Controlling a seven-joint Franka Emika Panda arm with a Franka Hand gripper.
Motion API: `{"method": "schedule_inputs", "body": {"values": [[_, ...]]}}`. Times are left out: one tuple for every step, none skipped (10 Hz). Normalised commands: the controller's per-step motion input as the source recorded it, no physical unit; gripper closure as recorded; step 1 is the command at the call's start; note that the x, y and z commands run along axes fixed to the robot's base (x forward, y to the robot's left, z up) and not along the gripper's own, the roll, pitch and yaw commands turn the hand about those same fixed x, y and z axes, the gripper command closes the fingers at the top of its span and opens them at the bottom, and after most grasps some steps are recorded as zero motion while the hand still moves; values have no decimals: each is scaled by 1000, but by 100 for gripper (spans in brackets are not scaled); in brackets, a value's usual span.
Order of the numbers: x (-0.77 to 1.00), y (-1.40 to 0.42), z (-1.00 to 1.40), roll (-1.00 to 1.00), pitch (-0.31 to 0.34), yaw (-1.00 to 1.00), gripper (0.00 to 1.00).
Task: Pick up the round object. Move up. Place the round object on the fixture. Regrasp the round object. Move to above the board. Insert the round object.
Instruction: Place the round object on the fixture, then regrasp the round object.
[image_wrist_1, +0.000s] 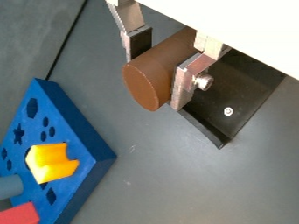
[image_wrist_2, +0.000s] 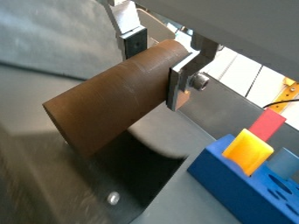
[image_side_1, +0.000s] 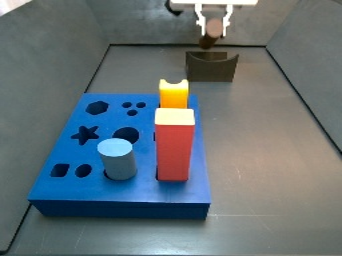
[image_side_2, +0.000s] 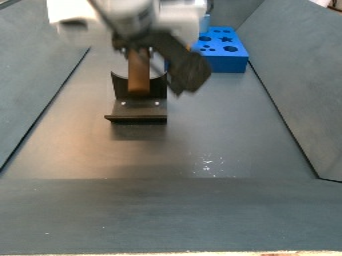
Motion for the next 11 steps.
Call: {"method": "schedule_inputs", "body": {"values": [[191,147,-1000,-670,158,-254,100],[190,143,-973,-563,111,-255,100],[141,102,-724,-408,41,-236,100],[114,79,-535,-339,-11,-216,100],[90,100,-392,-246,-54,-187,100],[64,116,-376,-202,-90,-168,100],[60,111,-380,-190,-95,-134,100],[60,110,-381,-188,-95,-102,100],[0,0,0,0,0,0,0],[0,0,1000,99,18,34,0],[-10,4,1000,108,26,37,0]]}}
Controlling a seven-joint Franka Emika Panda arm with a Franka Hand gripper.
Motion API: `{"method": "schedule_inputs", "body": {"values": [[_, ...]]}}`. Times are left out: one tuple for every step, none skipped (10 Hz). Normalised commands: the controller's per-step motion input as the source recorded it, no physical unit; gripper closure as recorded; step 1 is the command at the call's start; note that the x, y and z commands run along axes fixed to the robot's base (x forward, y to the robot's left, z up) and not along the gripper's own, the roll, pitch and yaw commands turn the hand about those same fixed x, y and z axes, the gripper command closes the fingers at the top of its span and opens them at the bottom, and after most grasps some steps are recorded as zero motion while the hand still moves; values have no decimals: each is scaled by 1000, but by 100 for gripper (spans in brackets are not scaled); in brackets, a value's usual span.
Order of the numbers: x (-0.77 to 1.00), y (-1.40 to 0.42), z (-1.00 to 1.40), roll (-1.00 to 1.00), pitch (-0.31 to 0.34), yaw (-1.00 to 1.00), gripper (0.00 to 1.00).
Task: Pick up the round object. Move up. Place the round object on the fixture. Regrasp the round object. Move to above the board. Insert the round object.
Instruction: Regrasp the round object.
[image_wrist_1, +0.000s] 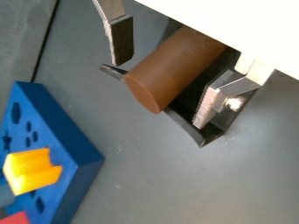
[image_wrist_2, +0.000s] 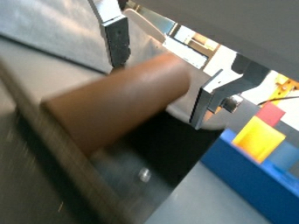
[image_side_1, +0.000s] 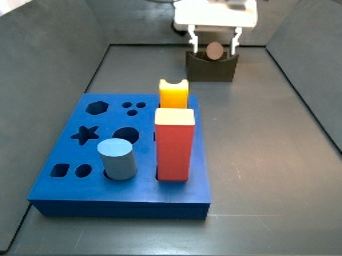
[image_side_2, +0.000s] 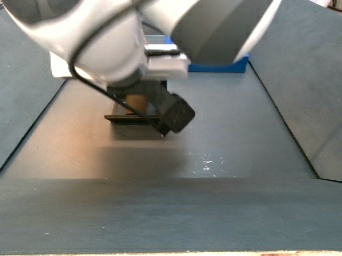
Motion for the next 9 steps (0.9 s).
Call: {"method": "schedule_inputs", "body": {"values": [[-24,5,1000,112,44,39,0],[-39,2,1000,107,73,30,0],[-42,3,1000,101,96,27,0],[-41,6,930,86,134,12,0],[-33,10,762,73,152,-4,0],[-30,11,583,73,156,-18,0],[-31,9,407,79,154,-33,0],[-124,-813,801,1000,60,13,0],[-118,-797,699,1000,58,13,0]]}}
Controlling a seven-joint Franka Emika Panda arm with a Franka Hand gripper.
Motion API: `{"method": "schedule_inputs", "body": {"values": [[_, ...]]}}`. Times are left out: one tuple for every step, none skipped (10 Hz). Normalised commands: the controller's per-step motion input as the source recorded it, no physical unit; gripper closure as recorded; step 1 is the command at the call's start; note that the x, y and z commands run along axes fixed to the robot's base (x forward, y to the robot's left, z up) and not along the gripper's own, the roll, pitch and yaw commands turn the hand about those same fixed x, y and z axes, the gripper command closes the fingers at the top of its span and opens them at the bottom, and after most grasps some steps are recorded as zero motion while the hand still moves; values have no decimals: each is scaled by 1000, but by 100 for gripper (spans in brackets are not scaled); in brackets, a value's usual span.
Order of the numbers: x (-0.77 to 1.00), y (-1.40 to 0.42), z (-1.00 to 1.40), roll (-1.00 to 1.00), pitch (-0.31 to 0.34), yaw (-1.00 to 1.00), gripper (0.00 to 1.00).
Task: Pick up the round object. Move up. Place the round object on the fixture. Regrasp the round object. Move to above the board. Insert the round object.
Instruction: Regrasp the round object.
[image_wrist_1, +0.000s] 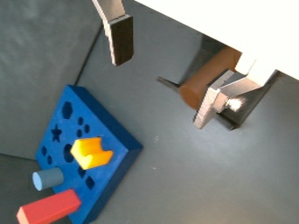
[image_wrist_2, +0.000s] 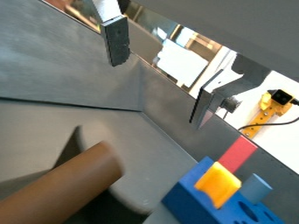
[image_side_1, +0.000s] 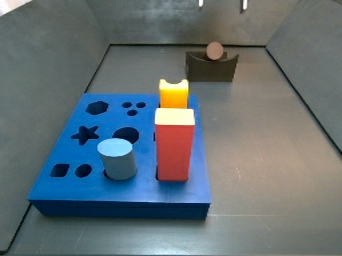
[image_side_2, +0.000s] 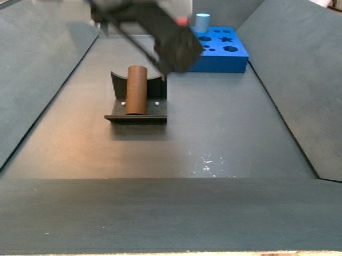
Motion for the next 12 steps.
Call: {"method": "schedule_inputs", "body": {"values": [[-114,-631,494,1000,47,12,0],[-108,-476,298,1000,40,12,0],[-85,-314,102,1000,36,12,0],[-41,-92,30,1000,35,11,0],[-28,-32,41,1000,37,11,0],[-21,-44,29,1000,35,11,0],[-25,-46,22,1000,31,11,0],[-33,-31,22,1000,28,11,0],[-37,-30,23,1000,26,11,0],[-35,-28,11,1000,21,12,0],[-37,-30,7,1000,16,11,0],[-36,-27,9,1000,12,12,0]]}}
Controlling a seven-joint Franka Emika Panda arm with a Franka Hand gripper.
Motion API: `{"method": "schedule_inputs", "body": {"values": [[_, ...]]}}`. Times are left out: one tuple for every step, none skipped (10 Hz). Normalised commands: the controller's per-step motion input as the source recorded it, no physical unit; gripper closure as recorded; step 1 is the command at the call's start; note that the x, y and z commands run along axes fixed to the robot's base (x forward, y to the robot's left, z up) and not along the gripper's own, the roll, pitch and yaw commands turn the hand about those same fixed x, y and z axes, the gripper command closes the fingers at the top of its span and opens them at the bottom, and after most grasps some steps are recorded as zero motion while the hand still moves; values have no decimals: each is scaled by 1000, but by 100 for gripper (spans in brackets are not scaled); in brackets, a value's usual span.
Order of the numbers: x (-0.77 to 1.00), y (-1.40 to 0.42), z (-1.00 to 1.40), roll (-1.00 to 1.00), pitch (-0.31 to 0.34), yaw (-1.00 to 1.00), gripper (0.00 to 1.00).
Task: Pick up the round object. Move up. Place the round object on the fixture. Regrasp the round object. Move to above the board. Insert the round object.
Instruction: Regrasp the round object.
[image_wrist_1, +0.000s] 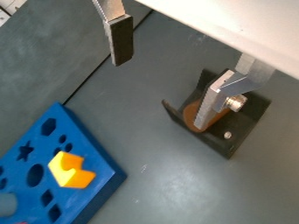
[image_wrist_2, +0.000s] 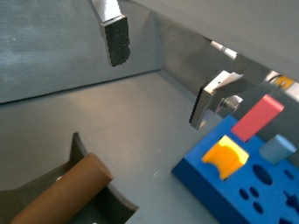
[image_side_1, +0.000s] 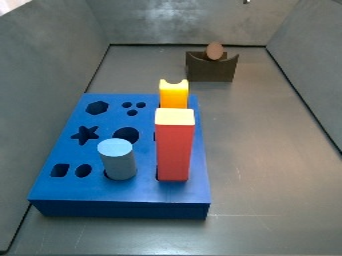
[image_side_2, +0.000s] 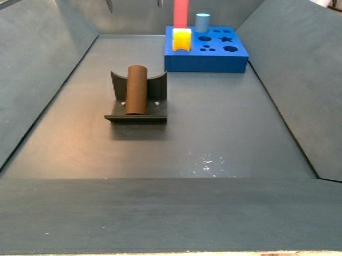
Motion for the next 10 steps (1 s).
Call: {"method": "schedule_inputs", "body": {"values": [[-36,-28,9,1000,9,12,0],[-34,-25,9,1000,3,12,0],[-30,-26,8,1000,-2,13,0],[-27,-21,4,1000,-7,13,0],[-27,-24,12,1000,-12,14,0],[-23,-26,14,1000,-17,14,0],[-21,-24,12,1000,-20,14,0],[-17,-19,11,1000,-26,15,0],[-15,-18,12,1000,-30,16,0],[-12,-22,13,1000,-35,16,0]]}}
